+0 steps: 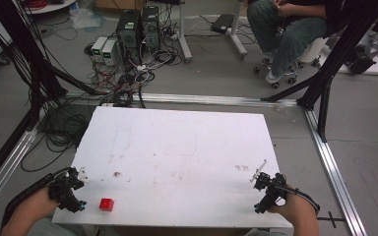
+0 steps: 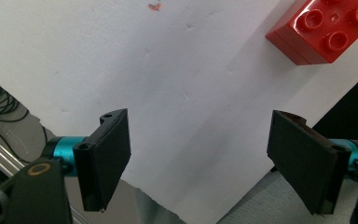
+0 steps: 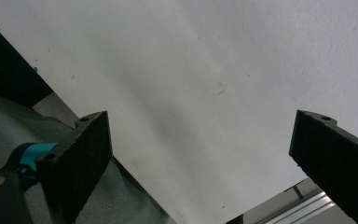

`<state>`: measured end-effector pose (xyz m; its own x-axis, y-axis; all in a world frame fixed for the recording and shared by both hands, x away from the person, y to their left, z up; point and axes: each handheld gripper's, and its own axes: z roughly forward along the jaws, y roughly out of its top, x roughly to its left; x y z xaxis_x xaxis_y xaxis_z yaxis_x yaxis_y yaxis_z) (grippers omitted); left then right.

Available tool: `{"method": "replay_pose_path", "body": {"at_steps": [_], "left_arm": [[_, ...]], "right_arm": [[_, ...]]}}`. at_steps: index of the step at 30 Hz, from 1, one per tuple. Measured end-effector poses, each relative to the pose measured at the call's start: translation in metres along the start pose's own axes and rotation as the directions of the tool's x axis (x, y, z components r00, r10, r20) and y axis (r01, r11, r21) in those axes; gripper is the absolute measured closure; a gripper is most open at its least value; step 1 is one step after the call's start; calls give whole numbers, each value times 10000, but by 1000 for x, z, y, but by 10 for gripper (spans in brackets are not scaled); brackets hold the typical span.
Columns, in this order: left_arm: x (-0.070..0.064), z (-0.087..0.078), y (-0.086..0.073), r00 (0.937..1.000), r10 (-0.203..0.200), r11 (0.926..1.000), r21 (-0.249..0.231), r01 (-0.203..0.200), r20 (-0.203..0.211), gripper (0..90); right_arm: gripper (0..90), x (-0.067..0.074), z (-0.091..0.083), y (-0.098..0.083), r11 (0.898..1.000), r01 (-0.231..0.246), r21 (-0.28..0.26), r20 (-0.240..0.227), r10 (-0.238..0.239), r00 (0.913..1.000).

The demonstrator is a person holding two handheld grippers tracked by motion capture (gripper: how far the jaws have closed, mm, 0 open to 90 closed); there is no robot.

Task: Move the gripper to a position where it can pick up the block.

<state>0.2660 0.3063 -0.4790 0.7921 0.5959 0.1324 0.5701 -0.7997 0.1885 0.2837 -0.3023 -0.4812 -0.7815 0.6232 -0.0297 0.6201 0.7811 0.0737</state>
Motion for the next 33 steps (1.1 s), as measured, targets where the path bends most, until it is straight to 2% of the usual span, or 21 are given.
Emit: {"method": "replay_pose_path", "body": {"at_steps": [1,3,5,8,14,18,22,26,28,29,31,33], "left_arm": [[-1,1,0,10000,-95,9999,-82,95,-4,218],[0,0,0,10000,1,10000,17,-1,-6,218],[-1,0,0,9999,-106,9999,-94,105,-12,218],[0,-1,0,10000,3,10000,3,-3,10,217],[-1,0,0,10000,-70,9999,-99,70,23,217],[-1,0,0,9999,144,9999,81,-144,-7,218],[-2,-1,2,9998,215,9997,73,-215,9,217],[-2,-2,4,9986,533,9985,135,-533,1,218],[-1,-2,5,9985,550,9984,158,-550,-2,218],[-1,-2,6,9968,772,9967,269,-766,-203,218],[0,-1,7,9956,895,9954,362,-885,-265,217],[0,-1,7,9935,1127,9928,415,-1120,-148,217]], "right_arm": [[51,-1,0,-1,10000,61,-33,12,-61,10000],[51,-1,-1,-1,10000,40,-31,17,-40,10000],[51,-1,-1,-1,10000,-16,-84,28,16,10000],[51,0,-2,-1,10000,-40,-83,36,40,10000],[51,0,-2,-1,9999,-50,-99,59,50,10000],[51,1,-2,-1,9999,-49,-118,13,49,10000],[51,1,-1,-1,10000,41,-72,-6,-41,10000],[51,1,-1,-1,9999,74,-126,6,-74,10000],[51,1,-1,-1,9999,-15,-114,-21,14,10000],[51,1,-1,-2,9999,-35,-129,-6,35,10000],[51,0,-1,-2,9998,-13,-176,-48,12,10000],[51,0,-1,-2,9999,-1,-159,-30,0,10000]]}}
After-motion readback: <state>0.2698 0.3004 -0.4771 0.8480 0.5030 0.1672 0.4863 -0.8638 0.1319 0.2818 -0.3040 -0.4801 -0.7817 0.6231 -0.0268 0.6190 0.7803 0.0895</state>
